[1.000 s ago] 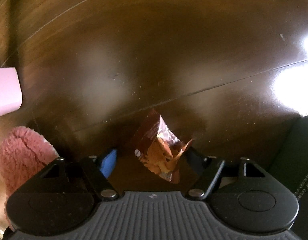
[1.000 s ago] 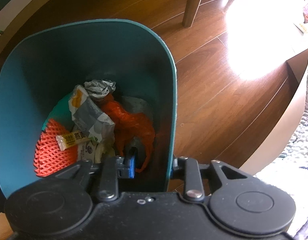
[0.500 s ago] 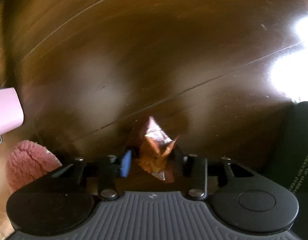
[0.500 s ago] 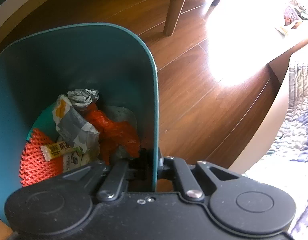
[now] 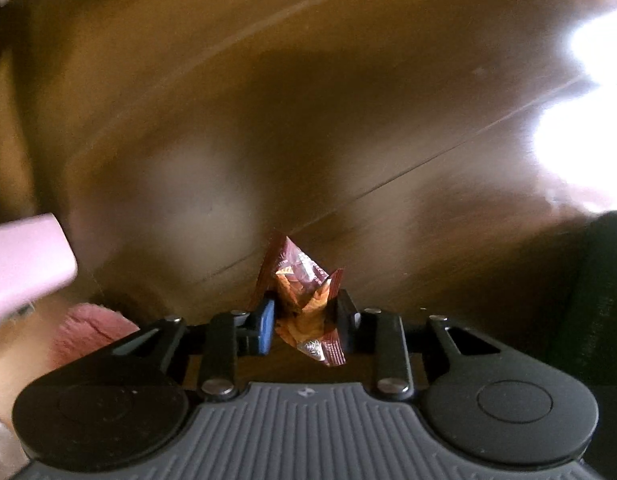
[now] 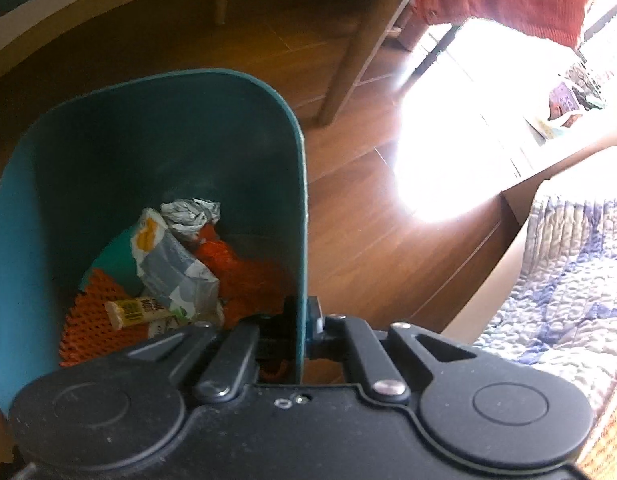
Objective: Collect trash
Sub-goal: 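Lower the left tool to the orange snack wrapper and grasp it, then carry the snack wrapper into the wastebasket and open the left tool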
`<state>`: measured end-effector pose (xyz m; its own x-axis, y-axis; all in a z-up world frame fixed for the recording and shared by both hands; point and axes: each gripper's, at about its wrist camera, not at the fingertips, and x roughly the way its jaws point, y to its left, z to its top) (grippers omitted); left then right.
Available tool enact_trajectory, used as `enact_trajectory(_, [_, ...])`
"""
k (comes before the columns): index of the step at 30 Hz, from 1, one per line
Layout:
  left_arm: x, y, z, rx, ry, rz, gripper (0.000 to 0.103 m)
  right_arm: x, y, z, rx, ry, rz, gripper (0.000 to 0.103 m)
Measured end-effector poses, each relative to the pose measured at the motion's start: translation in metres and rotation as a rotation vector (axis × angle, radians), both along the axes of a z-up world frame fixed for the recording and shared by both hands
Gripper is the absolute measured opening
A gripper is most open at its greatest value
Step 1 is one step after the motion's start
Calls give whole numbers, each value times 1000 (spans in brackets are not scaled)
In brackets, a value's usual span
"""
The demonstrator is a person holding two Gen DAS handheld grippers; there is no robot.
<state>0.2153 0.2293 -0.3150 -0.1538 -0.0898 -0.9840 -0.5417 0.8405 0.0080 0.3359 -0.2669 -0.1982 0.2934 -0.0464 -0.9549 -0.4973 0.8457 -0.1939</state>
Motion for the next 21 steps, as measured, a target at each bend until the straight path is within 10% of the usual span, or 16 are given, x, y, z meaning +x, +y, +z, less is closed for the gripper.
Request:
enact_trajectory(15, [18, -59, 240, -75, -422, -125, 30, -26, 42, 14, -74, -53, 41, 2])
enact_trajectory(21, [11, -103, 275, -122, -509, -249, 30, -30, 48, 15, -88, -68, 50, 3])
